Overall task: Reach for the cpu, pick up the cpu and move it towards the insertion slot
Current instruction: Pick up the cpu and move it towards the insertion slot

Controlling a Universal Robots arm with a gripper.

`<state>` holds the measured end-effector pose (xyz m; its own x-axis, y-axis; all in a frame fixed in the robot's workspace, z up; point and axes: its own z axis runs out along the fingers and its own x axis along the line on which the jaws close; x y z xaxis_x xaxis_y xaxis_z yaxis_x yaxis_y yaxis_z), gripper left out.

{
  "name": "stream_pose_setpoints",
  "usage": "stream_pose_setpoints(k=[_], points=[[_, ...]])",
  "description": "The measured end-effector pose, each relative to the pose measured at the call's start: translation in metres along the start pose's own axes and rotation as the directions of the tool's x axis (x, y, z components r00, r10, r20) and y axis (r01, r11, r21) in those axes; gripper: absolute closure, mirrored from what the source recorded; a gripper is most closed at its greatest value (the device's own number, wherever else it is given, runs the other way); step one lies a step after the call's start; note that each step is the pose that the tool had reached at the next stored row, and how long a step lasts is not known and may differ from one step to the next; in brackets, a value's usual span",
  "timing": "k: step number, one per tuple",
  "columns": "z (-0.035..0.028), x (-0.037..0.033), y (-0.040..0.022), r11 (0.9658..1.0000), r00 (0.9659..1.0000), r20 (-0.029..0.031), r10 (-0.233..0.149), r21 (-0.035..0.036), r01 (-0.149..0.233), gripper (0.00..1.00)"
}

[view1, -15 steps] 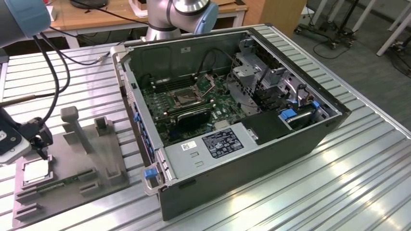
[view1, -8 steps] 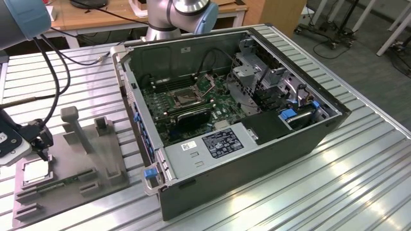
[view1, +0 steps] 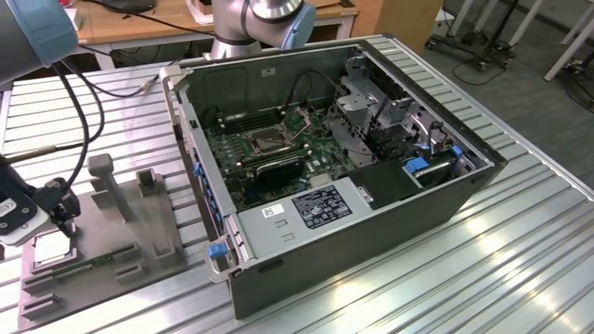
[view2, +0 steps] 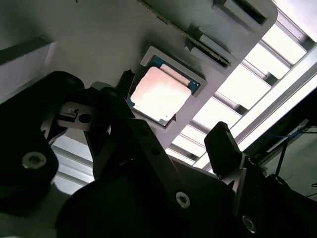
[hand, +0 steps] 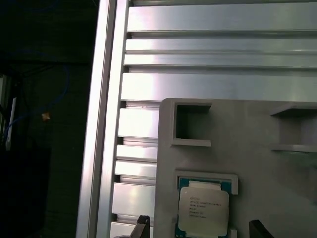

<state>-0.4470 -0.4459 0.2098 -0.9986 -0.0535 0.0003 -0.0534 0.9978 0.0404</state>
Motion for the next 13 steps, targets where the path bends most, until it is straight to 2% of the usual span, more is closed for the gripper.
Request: stream_pose_setpoints(k=[6,13], points=[[0.0106,-0.0020,-0.0005,1.0000,1.0000,-0.0001,0.000,0.0001,0.000,0.16],[0.0194,-0.0042,0.0004,1.0000,1.0000,-0.0001,0.000,0.0001,0.000,0.16]])
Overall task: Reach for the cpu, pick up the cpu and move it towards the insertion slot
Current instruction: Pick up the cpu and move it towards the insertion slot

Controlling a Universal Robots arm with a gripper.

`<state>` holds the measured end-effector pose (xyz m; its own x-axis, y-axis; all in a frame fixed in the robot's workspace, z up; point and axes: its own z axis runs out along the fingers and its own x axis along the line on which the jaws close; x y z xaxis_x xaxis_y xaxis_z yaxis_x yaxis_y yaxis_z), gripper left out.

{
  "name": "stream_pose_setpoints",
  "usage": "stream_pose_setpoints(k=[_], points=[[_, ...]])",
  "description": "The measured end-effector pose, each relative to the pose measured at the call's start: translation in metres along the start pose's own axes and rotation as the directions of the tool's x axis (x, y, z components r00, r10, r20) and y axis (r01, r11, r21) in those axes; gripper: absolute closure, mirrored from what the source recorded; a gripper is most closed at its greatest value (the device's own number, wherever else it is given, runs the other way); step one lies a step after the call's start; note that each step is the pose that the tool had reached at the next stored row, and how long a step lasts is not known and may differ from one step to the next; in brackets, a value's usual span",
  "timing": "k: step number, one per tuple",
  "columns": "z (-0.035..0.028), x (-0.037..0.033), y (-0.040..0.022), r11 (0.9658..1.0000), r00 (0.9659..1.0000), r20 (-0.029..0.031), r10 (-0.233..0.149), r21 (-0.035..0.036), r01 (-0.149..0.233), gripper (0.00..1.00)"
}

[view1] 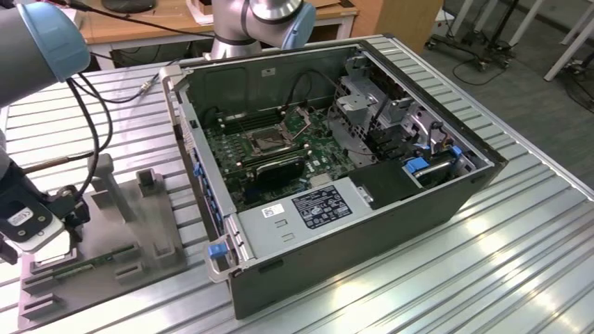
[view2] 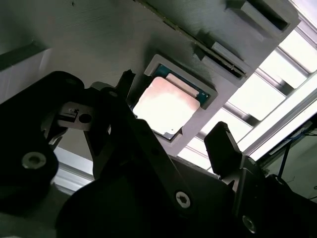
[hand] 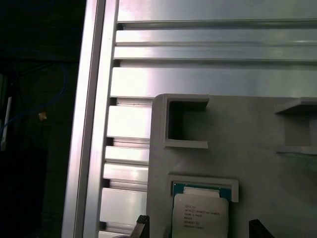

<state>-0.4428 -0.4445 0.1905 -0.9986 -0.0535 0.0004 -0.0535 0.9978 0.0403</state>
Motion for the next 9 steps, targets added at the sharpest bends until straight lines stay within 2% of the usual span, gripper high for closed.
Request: stream_pose_setpoints(k=[9], points=[[0.0023,0.0000,-0.0001,1.0000,1.0000,0.0000,0.000,0.0000,0.000,0.16]])
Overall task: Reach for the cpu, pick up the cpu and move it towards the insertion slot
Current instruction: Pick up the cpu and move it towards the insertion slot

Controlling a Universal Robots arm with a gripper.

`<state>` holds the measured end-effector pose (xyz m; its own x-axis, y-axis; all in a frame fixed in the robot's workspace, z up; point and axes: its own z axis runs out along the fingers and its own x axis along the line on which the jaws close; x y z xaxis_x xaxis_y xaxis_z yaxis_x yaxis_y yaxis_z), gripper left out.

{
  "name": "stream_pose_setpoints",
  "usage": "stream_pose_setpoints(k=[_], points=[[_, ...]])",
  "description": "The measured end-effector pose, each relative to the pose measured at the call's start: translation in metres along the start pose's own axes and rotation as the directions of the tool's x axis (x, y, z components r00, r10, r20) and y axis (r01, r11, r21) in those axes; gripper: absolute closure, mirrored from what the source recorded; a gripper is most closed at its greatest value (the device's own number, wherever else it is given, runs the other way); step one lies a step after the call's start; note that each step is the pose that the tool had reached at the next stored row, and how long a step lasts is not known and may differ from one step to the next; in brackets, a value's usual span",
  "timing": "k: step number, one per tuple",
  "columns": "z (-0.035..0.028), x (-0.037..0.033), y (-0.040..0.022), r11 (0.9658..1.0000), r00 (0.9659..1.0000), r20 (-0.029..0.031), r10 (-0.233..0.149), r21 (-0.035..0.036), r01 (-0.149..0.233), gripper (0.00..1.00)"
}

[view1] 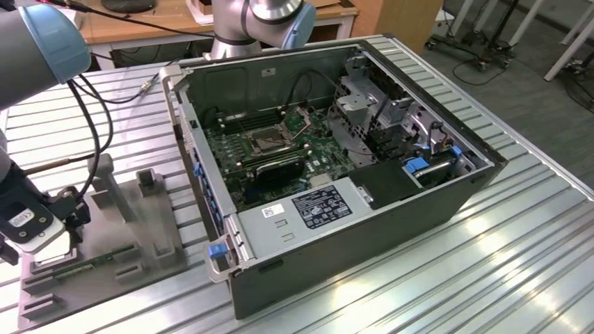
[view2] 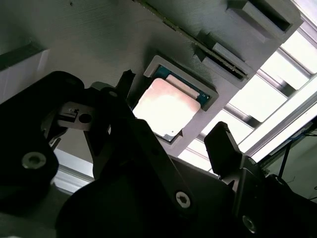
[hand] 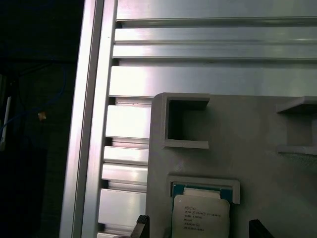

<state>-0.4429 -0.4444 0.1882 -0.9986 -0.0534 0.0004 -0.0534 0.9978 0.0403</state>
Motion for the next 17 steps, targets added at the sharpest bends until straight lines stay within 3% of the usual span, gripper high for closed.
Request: stream_pose_setpoints(k=[8,9,17], points=[[0.0001,0.0000,0.0000,1.0000,1.0000,0.0000,0.000,0.0000,0.000,0.17],[0.0002,0.0000,0.0000,1.0000,1.0000,0.0000,0.000,0.0000,0.000,0.24],[0.0035,-0.0002,0.0016,1.0000,0.9999,0.0004,0.010,0.0000,-0.010,0.24]])
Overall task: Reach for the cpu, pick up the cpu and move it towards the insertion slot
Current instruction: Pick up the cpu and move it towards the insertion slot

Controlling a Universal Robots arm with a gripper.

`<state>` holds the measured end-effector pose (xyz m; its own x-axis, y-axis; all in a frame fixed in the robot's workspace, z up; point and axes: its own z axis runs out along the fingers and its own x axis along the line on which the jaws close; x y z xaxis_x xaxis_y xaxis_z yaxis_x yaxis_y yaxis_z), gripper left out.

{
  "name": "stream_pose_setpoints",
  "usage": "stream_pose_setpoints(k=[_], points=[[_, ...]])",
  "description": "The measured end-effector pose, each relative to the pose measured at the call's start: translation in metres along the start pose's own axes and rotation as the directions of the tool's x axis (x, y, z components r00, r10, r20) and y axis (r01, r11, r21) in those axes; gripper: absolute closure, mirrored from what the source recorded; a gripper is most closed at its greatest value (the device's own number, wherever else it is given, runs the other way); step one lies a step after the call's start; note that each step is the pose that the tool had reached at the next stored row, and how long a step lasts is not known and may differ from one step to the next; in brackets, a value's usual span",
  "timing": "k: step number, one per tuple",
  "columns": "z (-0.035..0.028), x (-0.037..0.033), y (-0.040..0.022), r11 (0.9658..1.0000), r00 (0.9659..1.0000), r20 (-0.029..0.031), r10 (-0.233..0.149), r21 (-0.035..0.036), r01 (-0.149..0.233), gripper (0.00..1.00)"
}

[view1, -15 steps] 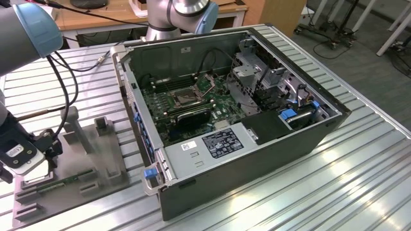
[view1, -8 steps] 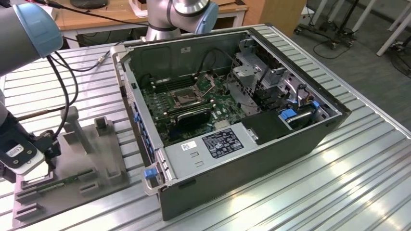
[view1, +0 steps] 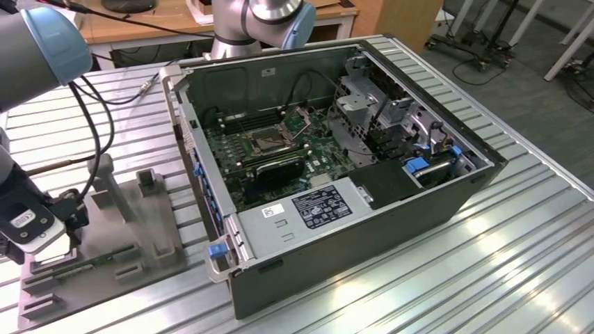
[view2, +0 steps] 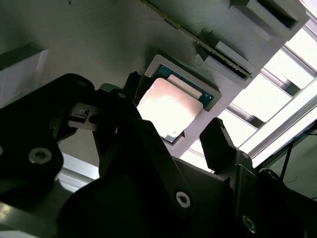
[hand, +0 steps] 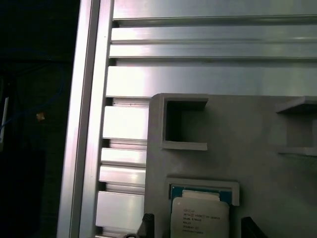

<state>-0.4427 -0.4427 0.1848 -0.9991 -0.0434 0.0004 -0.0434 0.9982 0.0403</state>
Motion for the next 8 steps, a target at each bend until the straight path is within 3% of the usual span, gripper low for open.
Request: stream_pose_setpoints(k=[8], points=[[0.0025,-0.0002,0.0028,0.9999,0.9999,0.0005,0.010,0.0000,-0.010,0.24]])
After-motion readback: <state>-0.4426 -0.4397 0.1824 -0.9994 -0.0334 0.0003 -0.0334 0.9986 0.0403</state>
